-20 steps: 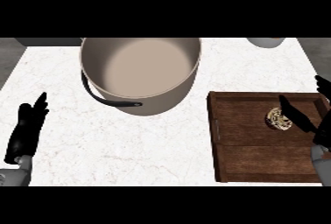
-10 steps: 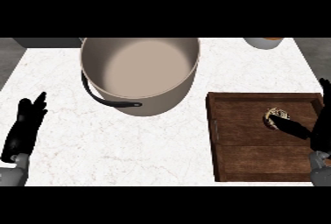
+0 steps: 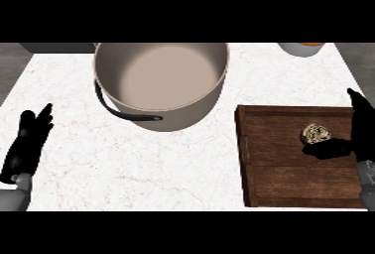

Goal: Pick the cupcake from the tray and place it in the pot

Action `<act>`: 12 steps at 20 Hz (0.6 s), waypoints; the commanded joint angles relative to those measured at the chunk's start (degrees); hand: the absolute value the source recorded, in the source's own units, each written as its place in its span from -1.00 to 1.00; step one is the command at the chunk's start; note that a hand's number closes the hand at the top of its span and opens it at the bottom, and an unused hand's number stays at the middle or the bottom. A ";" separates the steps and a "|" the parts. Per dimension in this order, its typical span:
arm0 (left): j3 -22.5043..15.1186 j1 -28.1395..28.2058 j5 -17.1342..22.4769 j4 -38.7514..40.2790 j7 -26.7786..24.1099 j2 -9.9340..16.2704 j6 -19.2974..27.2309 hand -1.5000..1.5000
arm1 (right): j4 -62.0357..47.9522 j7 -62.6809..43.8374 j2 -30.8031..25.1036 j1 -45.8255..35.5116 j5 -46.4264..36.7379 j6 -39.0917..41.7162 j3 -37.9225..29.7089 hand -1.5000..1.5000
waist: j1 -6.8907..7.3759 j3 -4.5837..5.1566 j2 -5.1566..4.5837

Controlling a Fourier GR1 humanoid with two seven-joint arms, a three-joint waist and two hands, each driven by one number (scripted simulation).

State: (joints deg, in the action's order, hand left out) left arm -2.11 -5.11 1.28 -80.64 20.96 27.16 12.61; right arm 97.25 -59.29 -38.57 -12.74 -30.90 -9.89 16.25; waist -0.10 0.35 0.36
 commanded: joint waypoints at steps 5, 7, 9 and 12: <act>-0.87 -0.69 -1.95 -2.50 1.86 -1.03 0.79 0.00 | 2.68 -18.46 2.93 -7.78 7.25 15.75 0.82 -1.00 | 0.67 -0.27 -0.28; -0.01 -1.50 -0.78 -2.33 2.52 -0.73 -0.40 0.00 | 1.02 -19.85 2.41 -10.42 9.00 17.47 -1.38 -1.00 | 0.77 -0.26 -0.33; -1.11 -1.35 -2.99 -1.49 2.31 -2.39 1.59 0.00 | 1.53 -18.36 2.17 -6.50 7.70 16.47 -0.77 -1.00 | 0.08 -0.29 -0.29; -0.45 -2.54 -3.00 -1.02 3.19 -2.17 0.85 0.00 | 0.67 -18.92 4.62 -6.32 6.09 14.57 -0.92 -1.00 | 0.10 -0.32 -0.30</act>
State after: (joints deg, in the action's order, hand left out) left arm -1.98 -6.58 -0.46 -80.96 22.24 25.94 12.68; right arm 98.03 -67.13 -36.39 -18.32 -23.37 2.76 14.83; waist 0.10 0.10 0.07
